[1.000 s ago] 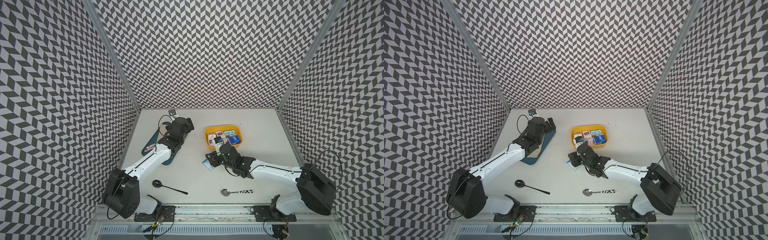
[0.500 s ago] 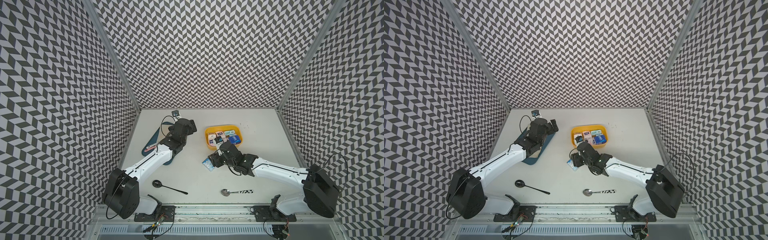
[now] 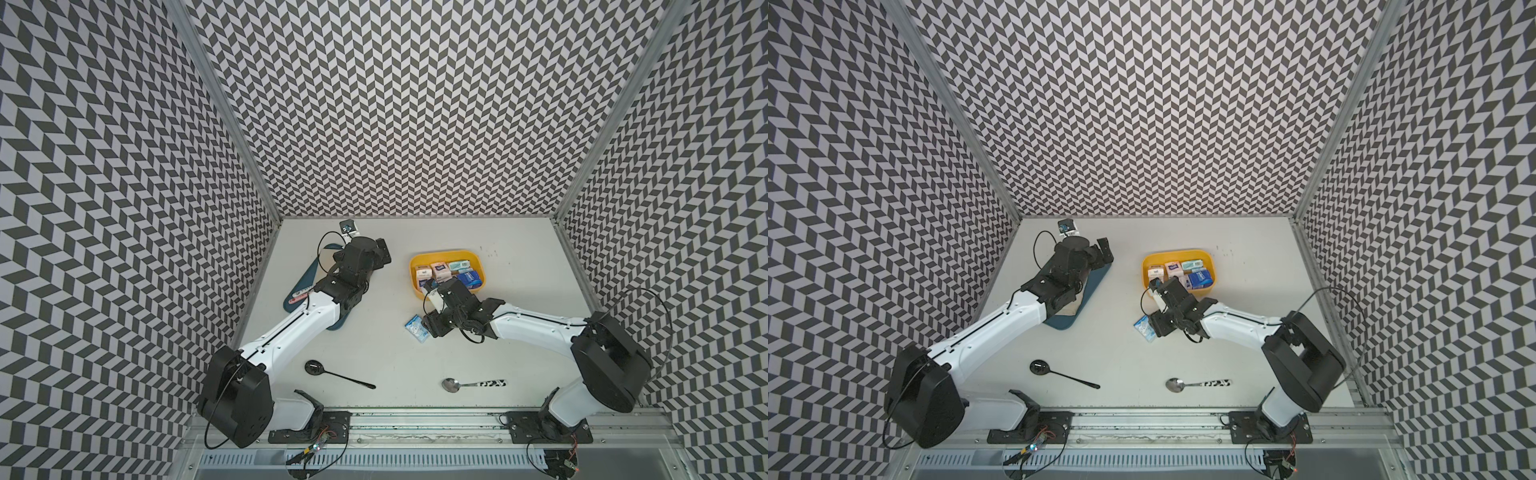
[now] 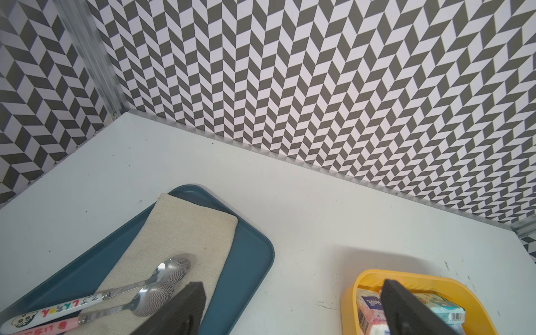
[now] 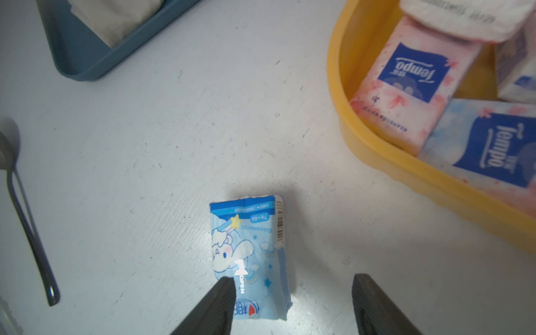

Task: Take the pocket tissues out of the storage box
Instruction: Adjust the pocket tissues at the center of the board.

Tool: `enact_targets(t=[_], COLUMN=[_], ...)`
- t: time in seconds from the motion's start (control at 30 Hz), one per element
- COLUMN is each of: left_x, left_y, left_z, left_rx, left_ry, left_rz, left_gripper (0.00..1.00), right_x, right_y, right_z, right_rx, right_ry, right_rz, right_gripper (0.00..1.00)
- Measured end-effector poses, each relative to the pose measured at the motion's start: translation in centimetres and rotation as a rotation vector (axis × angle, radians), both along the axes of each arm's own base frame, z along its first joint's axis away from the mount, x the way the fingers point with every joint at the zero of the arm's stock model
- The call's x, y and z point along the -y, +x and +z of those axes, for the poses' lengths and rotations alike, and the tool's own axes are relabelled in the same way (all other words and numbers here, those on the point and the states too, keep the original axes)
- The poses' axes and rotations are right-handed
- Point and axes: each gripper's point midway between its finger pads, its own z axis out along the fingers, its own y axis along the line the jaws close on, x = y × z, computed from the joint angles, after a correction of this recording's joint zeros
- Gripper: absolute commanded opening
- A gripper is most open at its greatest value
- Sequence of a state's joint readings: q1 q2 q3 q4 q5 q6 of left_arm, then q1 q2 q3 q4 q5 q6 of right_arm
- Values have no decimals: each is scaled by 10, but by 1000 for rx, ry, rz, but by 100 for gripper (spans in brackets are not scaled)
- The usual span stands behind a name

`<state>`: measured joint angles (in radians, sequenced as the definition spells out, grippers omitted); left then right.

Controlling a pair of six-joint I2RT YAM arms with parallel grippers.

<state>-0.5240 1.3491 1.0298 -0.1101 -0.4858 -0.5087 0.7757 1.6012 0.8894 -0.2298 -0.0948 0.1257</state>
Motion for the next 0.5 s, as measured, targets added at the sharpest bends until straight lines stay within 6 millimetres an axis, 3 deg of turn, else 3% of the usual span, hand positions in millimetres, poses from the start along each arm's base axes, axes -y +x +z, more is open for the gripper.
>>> enact_targets(t=[0.23, 0.5], left_x=[-1, -1], left_y=[-1, -2], left_z=[-2, -3], left_rx=[-8, -16], left_ry=[13, 22], left_rz=[-3, -5], left_gripper=[99, 99], right_x=[-4, -16], right_y=[-7, -12], right_z=[-21, -20], right_rx=[-37, -35], right_ry=[-30, 24], right_rz=[74, 116], right_gripper=[56, 38])
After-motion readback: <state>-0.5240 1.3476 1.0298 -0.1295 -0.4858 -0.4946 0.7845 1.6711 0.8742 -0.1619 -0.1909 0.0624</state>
